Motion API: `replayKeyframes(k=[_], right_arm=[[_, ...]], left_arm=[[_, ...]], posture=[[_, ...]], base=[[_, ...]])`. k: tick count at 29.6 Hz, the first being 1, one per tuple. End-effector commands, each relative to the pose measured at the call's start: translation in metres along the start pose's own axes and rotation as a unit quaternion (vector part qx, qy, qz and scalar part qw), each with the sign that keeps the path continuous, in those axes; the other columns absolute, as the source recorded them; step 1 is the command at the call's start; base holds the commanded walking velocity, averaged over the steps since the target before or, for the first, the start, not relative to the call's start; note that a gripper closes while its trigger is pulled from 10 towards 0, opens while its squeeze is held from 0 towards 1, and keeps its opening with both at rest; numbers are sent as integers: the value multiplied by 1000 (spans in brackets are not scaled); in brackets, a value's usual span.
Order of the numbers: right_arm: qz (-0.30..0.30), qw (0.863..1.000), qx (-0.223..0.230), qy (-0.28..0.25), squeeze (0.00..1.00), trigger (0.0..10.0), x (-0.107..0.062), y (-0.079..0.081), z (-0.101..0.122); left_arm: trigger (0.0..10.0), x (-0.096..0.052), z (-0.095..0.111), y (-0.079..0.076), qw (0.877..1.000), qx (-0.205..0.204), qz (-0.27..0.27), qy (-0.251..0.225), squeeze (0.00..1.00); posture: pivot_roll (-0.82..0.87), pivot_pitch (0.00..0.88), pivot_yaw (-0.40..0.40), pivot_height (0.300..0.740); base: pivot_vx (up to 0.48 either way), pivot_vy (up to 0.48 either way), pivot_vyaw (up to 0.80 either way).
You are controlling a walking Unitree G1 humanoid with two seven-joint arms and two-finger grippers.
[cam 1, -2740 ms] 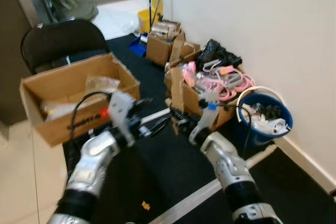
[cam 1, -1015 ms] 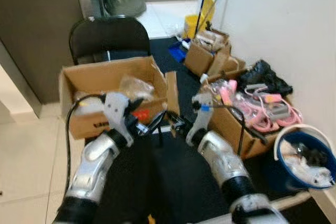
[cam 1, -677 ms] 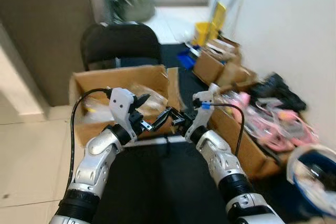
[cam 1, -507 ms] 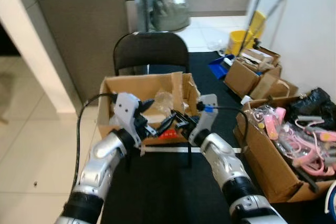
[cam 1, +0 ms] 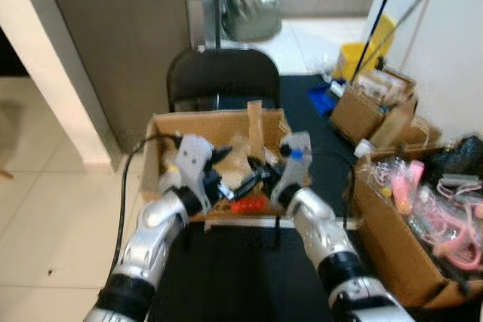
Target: Picking trash to rubbish bin
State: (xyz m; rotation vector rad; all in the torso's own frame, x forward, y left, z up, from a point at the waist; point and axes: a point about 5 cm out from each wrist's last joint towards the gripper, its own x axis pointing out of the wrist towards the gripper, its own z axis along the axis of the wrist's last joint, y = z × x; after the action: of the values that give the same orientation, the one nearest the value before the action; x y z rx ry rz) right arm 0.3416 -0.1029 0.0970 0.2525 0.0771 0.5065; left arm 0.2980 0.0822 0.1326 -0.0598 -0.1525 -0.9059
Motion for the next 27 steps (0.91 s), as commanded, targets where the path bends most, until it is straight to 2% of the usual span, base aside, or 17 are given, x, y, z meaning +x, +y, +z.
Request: replayKeyframes(k=[1, 8, 17, 21, 22, 23, 24, 26, 27], right_arm=[[-7, 1000, 1, 0, 0, 10000, -1, 1, -3], [-9, 1000, 1, 2, 0, 10000, -3, 0, -5], [-1, 1000, -23, 14, 0, 10000, -1, 4, -7], [-6, 999, -41, 24, 0, 10000, 1, 5, -9], [-6, 999, -41, 24, 0, 10000, 1, 5, -9], [-13, 999, -45, 27, 0, 10000, 1, 4, -9], [-13, 999, -45, 27, 0, 10000, 1, 4, -9], [-21, 998, -53, 31, 0, 10000, 1, 2, -9], [-21, 998, -53, 31, 0, 10000, 1, 2, -9]], left_arm=[[10000, 0, -2, -1, 1000, -2, -2, -1, 0], [10000, 1, -2, -4, 1000, -4, -7, -3, 0], [10000, -1, -6, -5, 1000, -8, -2, 0, 0], [10000, -17, -18, 2, 999, -11, 25, 23, 0], [10000, -17, -18, 2, 999, -11, 25, 23, 0], [10000, -31, -27, 8, 998, -12, 45, 45, 0], [10000, -31, -27, 8, 998, -12, 45, 45, 0], [10000, -47, -35, 15, 995, -14, 68, 65, 0], [10000, -47, -35, 15, 995, -14, 68, 65, 0]], posture=[[70, 21, 18, 740], [63, 26, 20, 740], [63, 34, 7, 740], [71, 39, -1, 740], [71, 39, -1, 740], [79, 42, -7, 740], [79, 42, -7, 740], [85, 45, -11, 740], [85, 45, -11, 740]], base=[[300, 0, 0], [304, 0, 0], [306, 0, 0], [305, 0, 0], [304, 0, 0], [300, 0, 0], [300, 0, 0], [298, 0, 0], [296, 0, 0]])
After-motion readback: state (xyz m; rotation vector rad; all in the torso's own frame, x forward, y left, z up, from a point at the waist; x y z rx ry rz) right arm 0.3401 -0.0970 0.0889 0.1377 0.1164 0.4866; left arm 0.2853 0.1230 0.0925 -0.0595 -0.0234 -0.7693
